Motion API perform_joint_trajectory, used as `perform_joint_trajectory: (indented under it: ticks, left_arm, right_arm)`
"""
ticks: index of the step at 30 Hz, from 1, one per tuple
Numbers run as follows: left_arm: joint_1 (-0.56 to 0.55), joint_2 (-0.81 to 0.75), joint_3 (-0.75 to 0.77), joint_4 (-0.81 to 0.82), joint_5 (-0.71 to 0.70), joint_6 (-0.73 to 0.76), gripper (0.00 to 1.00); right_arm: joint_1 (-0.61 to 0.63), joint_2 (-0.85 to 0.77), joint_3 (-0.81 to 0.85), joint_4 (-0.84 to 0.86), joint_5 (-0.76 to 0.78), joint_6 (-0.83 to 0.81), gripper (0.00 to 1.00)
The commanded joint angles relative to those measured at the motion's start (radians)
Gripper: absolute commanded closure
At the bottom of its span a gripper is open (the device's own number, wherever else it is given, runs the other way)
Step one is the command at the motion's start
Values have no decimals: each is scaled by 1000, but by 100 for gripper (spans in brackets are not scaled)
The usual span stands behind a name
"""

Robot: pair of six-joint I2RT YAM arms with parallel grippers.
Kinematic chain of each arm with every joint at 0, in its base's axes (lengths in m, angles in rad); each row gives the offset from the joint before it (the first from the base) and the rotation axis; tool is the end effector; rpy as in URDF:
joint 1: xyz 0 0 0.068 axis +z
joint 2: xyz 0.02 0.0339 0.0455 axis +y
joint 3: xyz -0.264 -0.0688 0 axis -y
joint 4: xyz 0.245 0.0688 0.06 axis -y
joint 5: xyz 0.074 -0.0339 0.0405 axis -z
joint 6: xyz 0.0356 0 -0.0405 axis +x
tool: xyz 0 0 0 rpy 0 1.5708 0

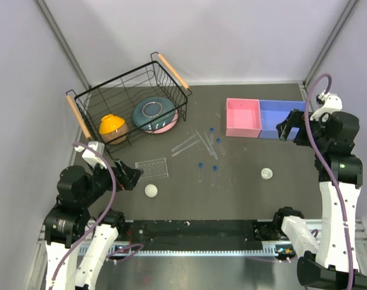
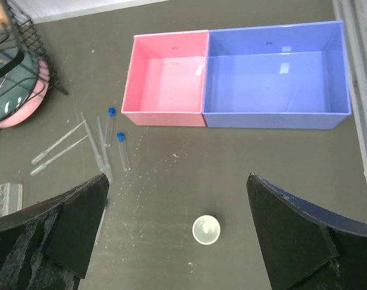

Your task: Organize the chemistry lab equipment

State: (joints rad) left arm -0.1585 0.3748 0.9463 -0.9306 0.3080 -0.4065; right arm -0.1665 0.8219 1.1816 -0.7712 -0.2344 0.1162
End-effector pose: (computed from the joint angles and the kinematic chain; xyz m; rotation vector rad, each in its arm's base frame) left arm 0.0467 -0.0184 0.3552 -0.0333 1.9710 -0.6707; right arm 0.1473 -0.0164 0.4058 0.1272 1.9717 0.1994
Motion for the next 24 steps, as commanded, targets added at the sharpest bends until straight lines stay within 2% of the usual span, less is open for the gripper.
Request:
perform_joint_trajectory:
  ticks: [1,3,4,7,10,17,22,24]
  left_arm:
    - [4,-10,28,-1,72,-15,1]
    - [4,-8,23,-4,89,-15,1]
    - [4,-5,22,-7,92,-15,1]
    - [4,1,14,-7,114,-15,1]
    - [4,13,3,-4,150,-25,1]
    - [2,98,-72,18,270,-58,2]
    - [-21,137,-144,22,261,-55,2]
    - [-79,164,-167,24,197,-75,2]
  right_arm:
    - [-7,-10,44,18,-148,-61,1]
    - [-7,-17,35,12,-251,-111,1]
    - [-5,-23,30,-2,-393,-206,1]
    - [-5,-44,16,-34,-671,-343,1]
    - [10,-38,6,-59,-788,-384,1]
    - [131,11,-69,-112,-755,-460,1]
    - [153,39,-154,-109,-709,-519,1]
    - [153,54,-172,-105,-715,-536,1]
